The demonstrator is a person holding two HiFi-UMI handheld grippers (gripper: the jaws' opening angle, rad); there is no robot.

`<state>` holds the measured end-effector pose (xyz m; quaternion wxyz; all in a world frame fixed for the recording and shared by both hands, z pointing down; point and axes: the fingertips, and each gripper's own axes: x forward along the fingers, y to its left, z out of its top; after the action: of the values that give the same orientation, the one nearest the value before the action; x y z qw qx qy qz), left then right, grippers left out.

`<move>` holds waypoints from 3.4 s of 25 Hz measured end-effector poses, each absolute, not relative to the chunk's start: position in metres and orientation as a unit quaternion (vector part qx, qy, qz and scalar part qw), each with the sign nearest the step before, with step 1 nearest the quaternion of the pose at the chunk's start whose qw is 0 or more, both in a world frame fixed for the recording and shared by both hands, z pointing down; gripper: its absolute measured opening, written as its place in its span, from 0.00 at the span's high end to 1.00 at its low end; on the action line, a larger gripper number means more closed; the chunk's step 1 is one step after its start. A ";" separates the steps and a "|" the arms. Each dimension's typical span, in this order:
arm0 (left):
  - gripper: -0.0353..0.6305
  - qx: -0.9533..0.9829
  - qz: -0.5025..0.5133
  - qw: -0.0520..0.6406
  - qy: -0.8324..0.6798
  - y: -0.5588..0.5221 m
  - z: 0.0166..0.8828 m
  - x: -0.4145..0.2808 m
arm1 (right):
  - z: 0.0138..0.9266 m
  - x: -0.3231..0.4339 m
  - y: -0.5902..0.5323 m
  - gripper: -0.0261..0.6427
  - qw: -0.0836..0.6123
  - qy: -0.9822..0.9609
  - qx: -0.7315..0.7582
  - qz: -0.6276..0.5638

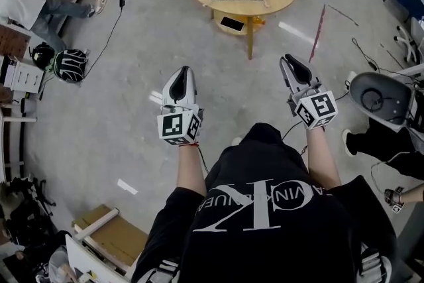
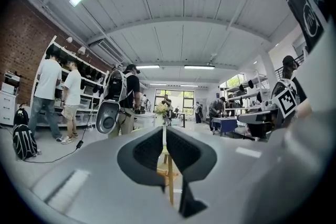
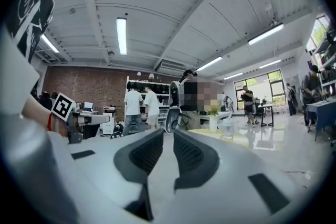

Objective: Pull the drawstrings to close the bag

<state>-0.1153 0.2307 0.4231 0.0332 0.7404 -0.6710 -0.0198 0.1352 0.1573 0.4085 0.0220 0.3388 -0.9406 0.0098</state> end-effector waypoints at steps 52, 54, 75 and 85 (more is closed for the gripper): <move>0.69 0.751 0.087 0.111 -0.645 -0.078 0.513 -0.166 | 0.573 0.086 -0.162 0.72 0.225 -0.885 0.370 0.170; 0.69 0.753 0.091 0.118 -0.641 -0.091 0.525 -0.164 | 0.586 0.085 -0.173 0.72 0.234 -0.881 0.372 0.175; 0.66 0.781 0.148 0.193 -0.575 -0.155 0.597 -0.166 | 0.635 0.073 -0.215 0.77 0.326 -0.828 0.402 0.216; 0.66 0.779 0.148 0.202 -0.575 -0.155 0.609 -0.167 | 0.639 0.073 -0.215 0.89 0.338 -0.821 0.404 0.220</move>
<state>-0.1674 -0.1555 0.6092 0.2021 0.7788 -0.5750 0.1484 0.0731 -0.2153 0.6386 0.3384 0.4036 -0.8210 0.2202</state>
